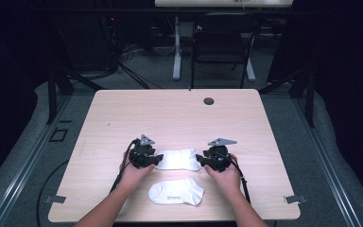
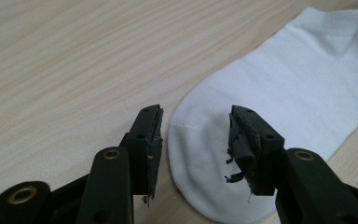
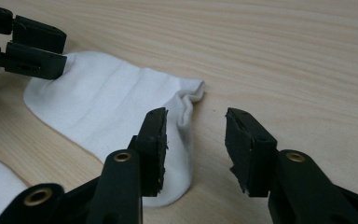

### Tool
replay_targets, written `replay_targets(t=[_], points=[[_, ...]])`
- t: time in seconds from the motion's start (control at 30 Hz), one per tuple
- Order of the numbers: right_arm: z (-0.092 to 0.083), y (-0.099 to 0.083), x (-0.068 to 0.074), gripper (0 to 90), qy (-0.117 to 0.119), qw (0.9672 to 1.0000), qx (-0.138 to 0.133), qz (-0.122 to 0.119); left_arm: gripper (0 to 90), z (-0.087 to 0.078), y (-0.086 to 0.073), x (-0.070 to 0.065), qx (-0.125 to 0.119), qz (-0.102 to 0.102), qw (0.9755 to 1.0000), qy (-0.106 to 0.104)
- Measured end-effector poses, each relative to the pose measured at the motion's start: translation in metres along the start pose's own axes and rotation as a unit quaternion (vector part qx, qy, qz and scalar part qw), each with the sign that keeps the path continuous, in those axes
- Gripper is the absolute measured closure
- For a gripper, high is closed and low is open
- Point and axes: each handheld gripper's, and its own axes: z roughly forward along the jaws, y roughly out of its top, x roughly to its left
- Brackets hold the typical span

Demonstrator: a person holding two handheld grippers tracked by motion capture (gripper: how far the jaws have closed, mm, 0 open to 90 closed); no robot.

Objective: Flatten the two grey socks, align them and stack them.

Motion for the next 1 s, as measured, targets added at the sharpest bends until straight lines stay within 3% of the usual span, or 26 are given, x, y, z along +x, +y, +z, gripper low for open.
replay_targets(t=[0.13, 0.47, 0.67, 1.0], points=[[0.0061, -0.0011, 0.0011, 59.1, 0.003, 1.0, 0.004, -0.008, 56.1, 0.0017, -0.0028, -0.0015, -0.002, -0.004, 1.0, 0.0], [0.0082, -0.0017, 0.0046, 83.9, 0.007, 0.9996, 0.025, -0.011, 70.9, -0.0001, -0.0043, -0.0022, 0.0, 0.004, 1.0, -0.007], [0.0065, -0.0014, 0.0052, 85.7, 0.011, 0.9997, 0.021, -0.008, 81.1, 0.0001, -0.004, -0.005, 0.002, 0.009, 0.9999, -0.012], [0.0016, -0.0001, 0.0079, 86.1, 0.018, 0.9997, 0.014, -0.007, 85.0, -0.0042, -0.0025, -0.0055, 0.002, 0.012, 0.9999, -0.008]])
